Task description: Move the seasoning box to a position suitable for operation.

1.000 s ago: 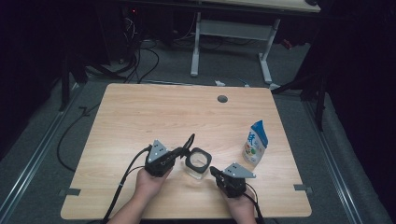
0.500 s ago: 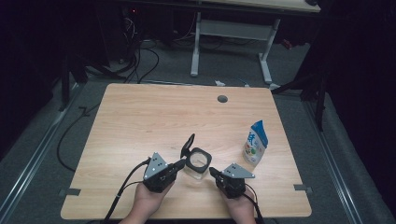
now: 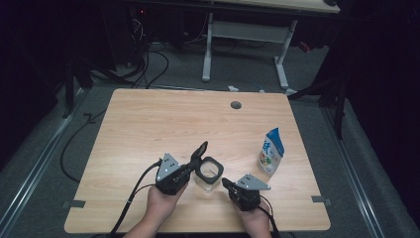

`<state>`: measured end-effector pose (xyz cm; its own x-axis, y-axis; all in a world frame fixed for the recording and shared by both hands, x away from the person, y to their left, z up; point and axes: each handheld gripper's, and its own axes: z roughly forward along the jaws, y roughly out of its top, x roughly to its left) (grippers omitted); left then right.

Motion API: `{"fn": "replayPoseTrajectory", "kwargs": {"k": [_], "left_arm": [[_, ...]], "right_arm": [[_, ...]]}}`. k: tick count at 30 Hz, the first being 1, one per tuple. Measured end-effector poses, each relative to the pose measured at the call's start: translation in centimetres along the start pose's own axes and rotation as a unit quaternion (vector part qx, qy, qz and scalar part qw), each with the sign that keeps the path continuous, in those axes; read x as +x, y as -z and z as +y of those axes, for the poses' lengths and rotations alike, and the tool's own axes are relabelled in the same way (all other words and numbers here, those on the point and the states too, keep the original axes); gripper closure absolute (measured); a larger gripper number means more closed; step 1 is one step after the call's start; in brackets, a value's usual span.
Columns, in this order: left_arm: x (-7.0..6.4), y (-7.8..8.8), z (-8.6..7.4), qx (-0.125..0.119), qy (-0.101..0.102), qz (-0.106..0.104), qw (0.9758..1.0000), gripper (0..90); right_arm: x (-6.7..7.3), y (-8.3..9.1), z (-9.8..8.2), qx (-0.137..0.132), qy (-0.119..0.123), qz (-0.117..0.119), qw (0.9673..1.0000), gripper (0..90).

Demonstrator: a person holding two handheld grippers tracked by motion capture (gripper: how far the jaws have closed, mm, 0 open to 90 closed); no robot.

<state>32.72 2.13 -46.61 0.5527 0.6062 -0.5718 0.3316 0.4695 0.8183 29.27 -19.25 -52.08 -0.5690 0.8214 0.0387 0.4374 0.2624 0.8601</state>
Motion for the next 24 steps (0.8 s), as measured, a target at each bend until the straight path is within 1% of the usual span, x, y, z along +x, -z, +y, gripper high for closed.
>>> {"fn": "replayPoseTrajectory", "kwargs": {"k": [2,3,4,5,6,7,8,9,12,14,16,19,21,24], "left_arm": [[0.0,0.0,0.1,-0.001,-0.001,0.000,1.0000,90.0],[0.0,-0.1,0.1,-0.002,0.000,0.001,1.0000,90.0],[0.0,-0.1,0.1,-0.003,0.001,0.001,1.0000,90.0],[0.0,-0.1,0.1,-0.002,0.001,0.001,1.0000,90.0],[0.0,-0.1,0.1,-0.002,-0.001,0.001,1.0000,90.0],[0.0,-0.2,0.0,-0.001,-0.003,0.001,1.0000,90.0],[0.0,-0.2,0.0,0.000,-0.004,0.002,1.0000,90.0],[-0.1,-0.3,0.0,0.000,-0.002,0.002,1.0000,90.0],[-0.2,-0.4,-0.1,0.002,-0.003,0.002,1.0000,90.0],[-0.3,-0.5,-0.1,0.000,-0.001,0.001,1.0000,90.0],[-0.2,-0.6,0.0,0.000,-0.004,0.002,1.0000,90.0],[-0.1,-0.8,0.2,-0.006,-0.006,0.007,0.9999,90.0],[0.2,-1.0,0.4,-0.010,-0.006,0.014,0.9998,90.0],[0.5,-1.3,0.6,-0.014,-0.003,0.020,0.9997,90.0]], "right_arm": [[0.0,0.2,0.2,-0.007,-0.001,-0.002,1.0000,90.0],[-0.1,0.5,0.4,-0.016,0.000,-0.002,0.9999,90.0],[-0.1,1.1,1.1,-0.034,-0.007,-0.003,0.9994,90.0],[-0.2,1.5,1.5,-0.048,-0.006,-0.003,0.9988,90.0],[-0.2,1.5,1.5,-0.048,-0.006,-0.003,0.9988,90.0],[-0.2,1.8,2.0,-0.059,-0.009,-0.003,0.9982,90.0],[-0.1,2.0,2.6,-0.070,-0.004,-0.003,0.9975,90.0],[0.1,2.1,3.0,-0.076,-0.001,-0.001,0.9971,90.0],[0.6,1.4,3.7,-0.075,0.012,0.008,0.9971,90.0],[0.9,0.8,3.7,-0.069,0.014,0.015,0.9974,90.0],[1.1,0.4,3.6,-0.063,0.021,0.017,0.9977,90.0],[1.2,0.3,3.5,-0.064,0.020,0.020,0.9975,90.0],[1.2,0.3,3.4,-0.067,0.019,0.022,0.9973,90.0],[1.3,0.2,3.3,-0.069,0.022,0.020,0.9971,90.0]]}}
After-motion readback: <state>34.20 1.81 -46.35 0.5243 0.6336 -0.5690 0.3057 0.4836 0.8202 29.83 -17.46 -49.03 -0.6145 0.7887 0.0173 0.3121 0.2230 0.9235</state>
